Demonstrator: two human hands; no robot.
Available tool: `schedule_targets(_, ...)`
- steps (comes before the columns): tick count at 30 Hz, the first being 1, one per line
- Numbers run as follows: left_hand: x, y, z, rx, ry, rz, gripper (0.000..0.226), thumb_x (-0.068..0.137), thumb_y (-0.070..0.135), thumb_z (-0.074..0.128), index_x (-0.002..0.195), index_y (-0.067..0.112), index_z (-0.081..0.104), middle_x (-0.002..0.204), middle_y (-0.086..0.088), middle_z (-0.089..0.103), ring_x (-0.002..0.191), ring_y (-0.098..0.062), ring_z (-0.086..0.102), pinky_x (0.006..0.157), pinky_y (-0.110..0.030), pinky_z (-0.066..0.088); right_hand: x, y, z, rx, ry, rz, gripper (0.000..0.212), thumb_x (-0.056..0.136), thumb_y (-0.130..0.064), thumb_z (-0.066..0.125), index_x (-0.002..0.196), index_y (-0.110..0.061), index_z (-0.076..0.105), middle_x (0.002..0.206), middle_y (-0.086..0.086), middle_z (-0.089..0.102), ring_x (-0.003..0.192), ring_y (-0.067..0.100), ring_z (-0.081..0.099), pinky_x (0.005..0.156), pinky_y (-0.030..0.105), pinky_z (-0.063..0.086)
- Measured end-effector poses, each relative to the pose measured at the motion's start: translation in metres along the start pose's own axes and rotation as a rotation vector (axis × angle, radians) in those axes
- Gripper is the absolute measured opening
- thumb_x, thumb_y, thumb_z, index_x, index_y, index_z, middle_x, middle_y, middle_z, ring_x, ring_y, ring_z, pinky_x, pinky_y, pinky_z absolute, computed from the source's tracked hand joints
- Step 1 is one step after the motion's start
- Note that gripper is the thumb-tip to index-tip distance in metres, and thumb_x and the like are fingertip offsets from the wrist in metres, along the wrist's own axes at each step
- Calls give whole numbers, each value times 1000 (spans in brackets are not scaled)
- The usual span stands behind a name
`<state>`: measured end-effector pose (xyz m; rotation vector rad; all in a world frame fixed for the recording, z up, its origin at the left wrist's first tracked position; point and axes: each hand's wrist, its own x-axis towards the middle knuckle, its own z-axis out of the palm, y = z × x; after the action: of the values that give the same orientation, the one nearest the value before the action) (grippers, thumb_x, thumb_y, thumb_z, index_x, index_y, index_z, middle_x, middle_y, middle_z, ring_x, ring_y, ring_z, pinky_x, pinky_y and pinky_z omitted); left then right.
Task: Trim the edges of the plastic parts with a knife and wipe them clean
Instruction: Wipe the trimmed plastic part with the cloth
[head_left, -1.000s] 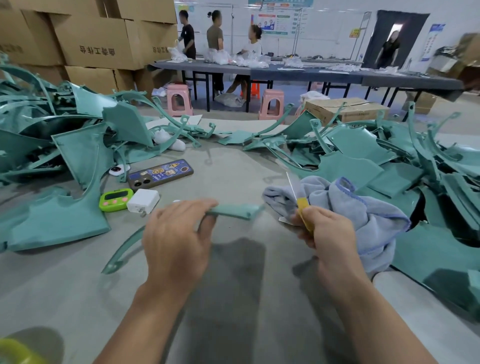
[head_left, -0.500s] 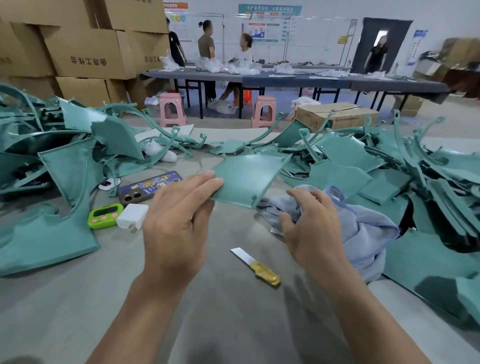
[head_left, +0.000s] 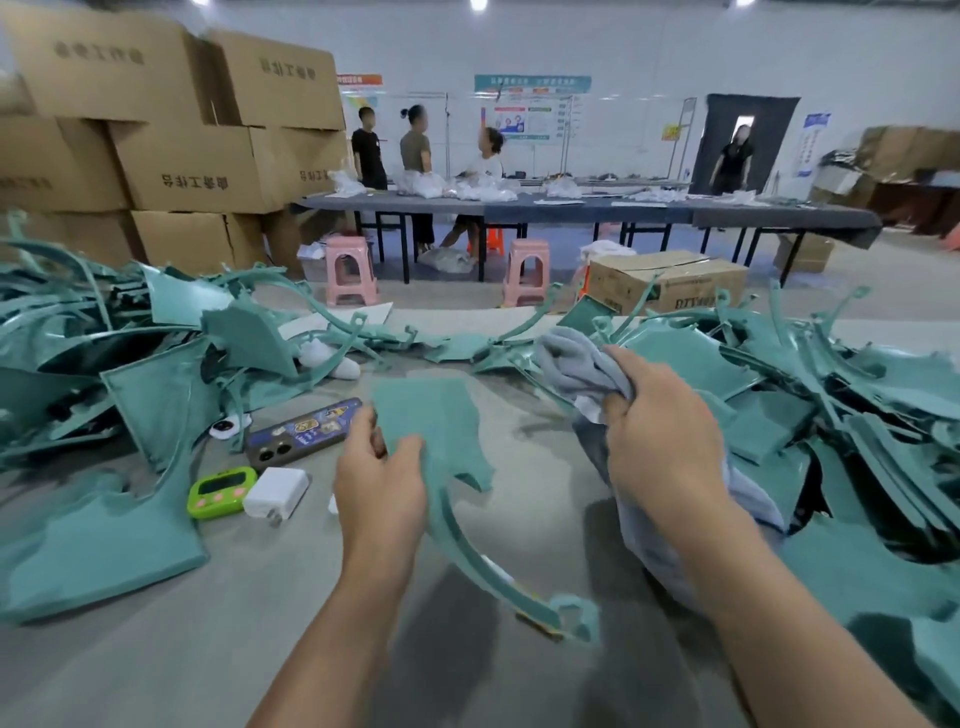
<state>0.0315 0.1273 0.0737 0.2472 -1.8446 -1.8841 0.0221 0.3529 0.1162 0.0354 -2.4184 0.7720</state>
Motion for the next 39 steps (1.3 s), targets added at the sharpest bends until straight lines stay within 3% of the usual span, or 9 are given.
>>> schedule_targets(3, -19, -20, 6, -199, -139, -285, 29, 82, -7, 44, 86, 12, 66, 71, -9, 63, 61, -20, 54, 48, -25, 45, -20, -31, 6, 69, -258, -99, 47, 91, -29, 51, 137, -39, 53, 123, 3, 64, 111, 30, 61, 92, 44, 49)
schedule_targets(7, -35, -29, 11, -592, -268, -504, 35, 78, -12, 42, 85, 7, 70, 70, -18, 59, 58, -27, 60, 51, -34, 52, -63, -54, 49, 71, -385, -179, 22, 97, -20, 53, 112, -29, 66, 106, -5, 62, 93, 22, 59, 76, 39, 46)
schedule_targets(10, -33, -33, 1, -661, -379, -529, 40, 63, -5, 41, 87, 9, 71, 73, -16, 53, 59, -26, 54, 55, -36, 46, -82, -53, 68, 191, -336, -157, 14, 94, -28, 58, 84, -20, 53, 78, -4, 59, 74, 18, 53, 62, 41, 42)
schedule_targets(18, -27, -27, -2, -691, -418, -505, 62, 58, -4, 40, 113, 2, 69, 99, -27, 69, 82, -38, 68, 70, -43, 59, -39, -46, 88, 12, -187, 204, 20, 105, -34, 45, 88, -24, 40, 82, 0, 56, 82, 29, 57, 69, 36, 37)
schedule_targets(22, -16, -33, -13, -627, -362, -589, 61, 68, -6, 38, 125, -6, 56, 104, -31, 60, 90, -40, 62, 82, -48, 54, -82, -70, 90, 45, -263, -212, 20, 90, -32, 48, 81, -35, 30, 63, -8, 41, 58, 24, 48, 56, 36, 33)
schedule_targets(27, -19, -28, -13, -659, -390, -495, 51, 56, -5, 38, 88, 7, 76, 84, -19, 72, 64, -28, 70, 52, -30, 57, -44, -32, 87, -77, -230, 146, 19, 98, -32, 46, 104, -22, 61, 91, 3, 70, 79, 30, 58, 69, 34, 37)
schedule_targets(32, -9, -32, -24, -582, -383, -487, 44, 66, -1, 40, 92, 2, 76, 77, -11, 75, 55, -21, 70, 45, -20, 51, -25, -1, 62, 554, -123, 501, 14, 93, -26, 69, 83, -16, 72, 70, -2, 70, 71, 20, 65, 64, 32, 52)
schedule_targets(36, -13, -42, -8, -308, -418, -519, 37, 98, 12, 48, 84, 10, 82, 78, -9, 76, 54, -13, 69, 44, -21, 51, -34, -6, 57, 1011, -325, 655, 25, 99, -22, 66, 79, -10, 74, 82, 13, 76, 77, 21, 70, 75, 34, 57)
schedule_targets(39, -21, -50, 9, 13, -358, -239, 38, 96, 7, 63, 133, 16, 62, 126, -12, 67, 103, -17, 71, 89, -37, 59, -44, -10, 54, 1043, -391, 617, 29, 89, -29, 71, 63, -16, 74, 73, 18, 71, 72, 22, 67, 72, 34, 55)
